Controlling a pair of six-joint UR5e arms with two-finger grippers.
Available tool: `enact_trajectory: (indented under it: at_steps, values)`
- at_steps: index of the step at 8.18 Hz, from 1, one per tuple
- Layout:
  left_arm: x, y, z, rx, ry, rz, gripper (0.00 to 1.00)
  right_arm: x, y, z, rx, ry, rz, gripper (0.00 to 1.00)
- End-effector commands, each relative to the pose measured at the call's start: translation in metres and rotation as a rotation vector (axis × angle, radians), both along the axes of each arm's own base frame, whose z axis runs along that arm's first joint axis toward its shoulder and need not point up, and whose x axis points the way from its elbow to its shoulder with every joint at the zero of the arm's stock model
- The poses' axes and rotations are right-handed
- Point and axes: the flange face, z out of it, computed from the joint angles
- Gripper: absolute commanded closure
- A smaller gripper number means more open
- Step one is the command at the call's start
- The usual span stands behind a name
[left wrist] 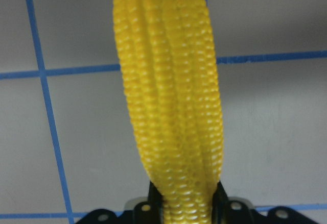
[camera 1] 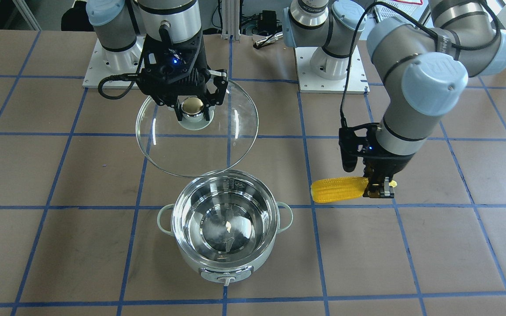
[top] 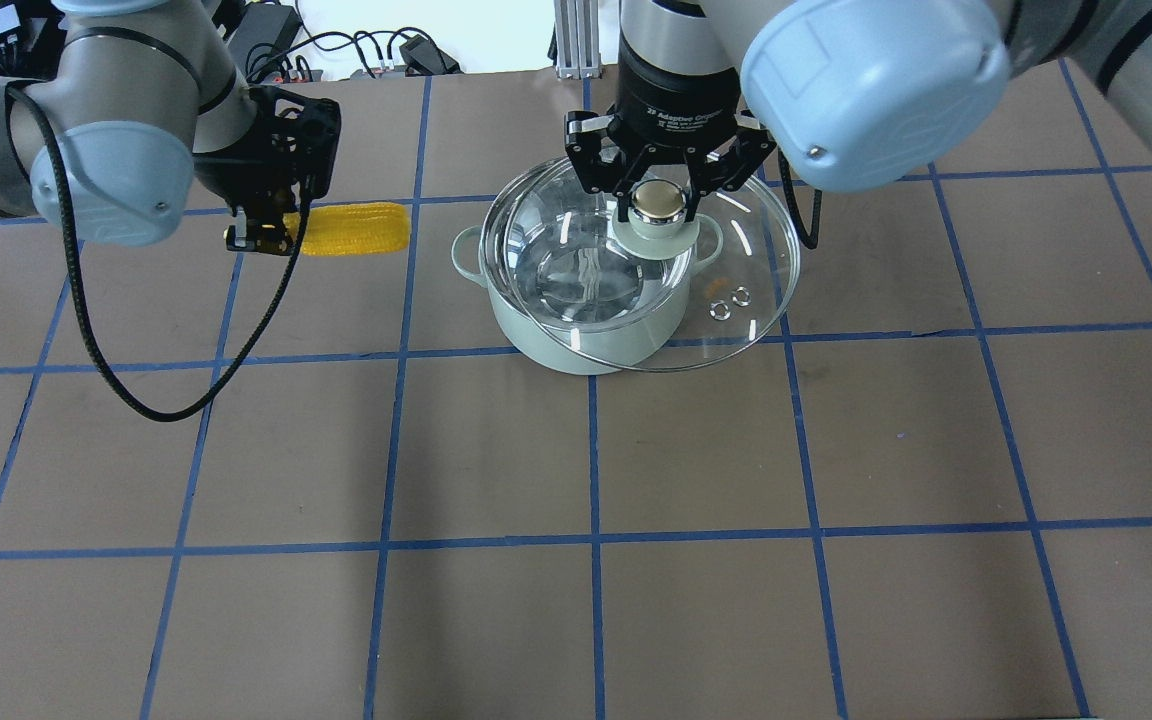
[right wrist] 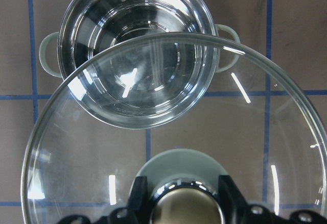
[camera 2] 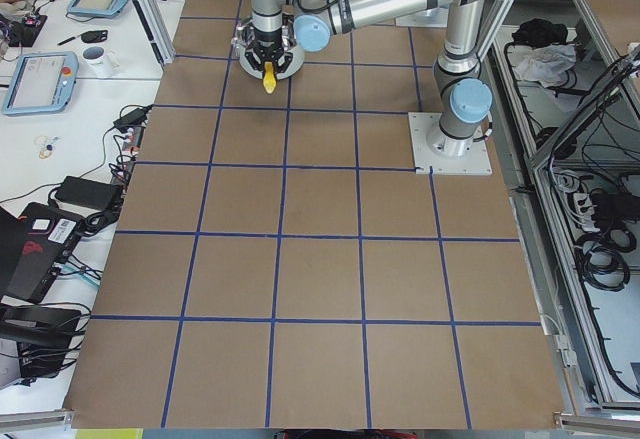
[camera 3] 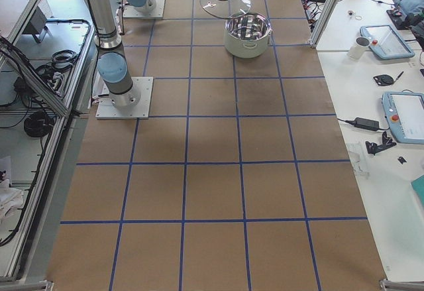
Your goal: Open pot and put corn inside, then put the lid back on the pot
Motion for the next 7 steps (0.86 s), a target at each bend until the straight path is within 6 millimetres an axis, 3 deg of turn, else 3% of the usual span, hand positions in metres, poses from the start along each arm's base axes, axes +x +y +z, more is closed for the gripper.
enact_trajectory:
  at_steps: [1,3,4,6,7]
  values:
    - [-0.08,0.014,0.022,-0.054,0.063,-0.014,1.0,-0.043,-0.002,0.015,0.01,0.022,0.025,0.65]
    - [-0.121,0.013,0.022,-0.095,0.171,0.088,1.0,-0.12,-0.017,0.027,0.025,0.029,0.003,0.67]
    - [-0.142,0.009,0.007,-0.103,0.181,0.079,1.0,-0.143,-0.019,0.028,0.02,0.034,0.034,0.67]
    - [-0.179,-0.001,-0.022,-0.135,0.208,0.135,1.0,-0.158,-0.021,0.029,0.022,0.037,0.025,0.67]
    - [-0.184,-0.008,-0.027,-0.135,0.212,0.139,1.0,-0.158,-0.02,0.029,0.03,0.037,0.025,0.67]
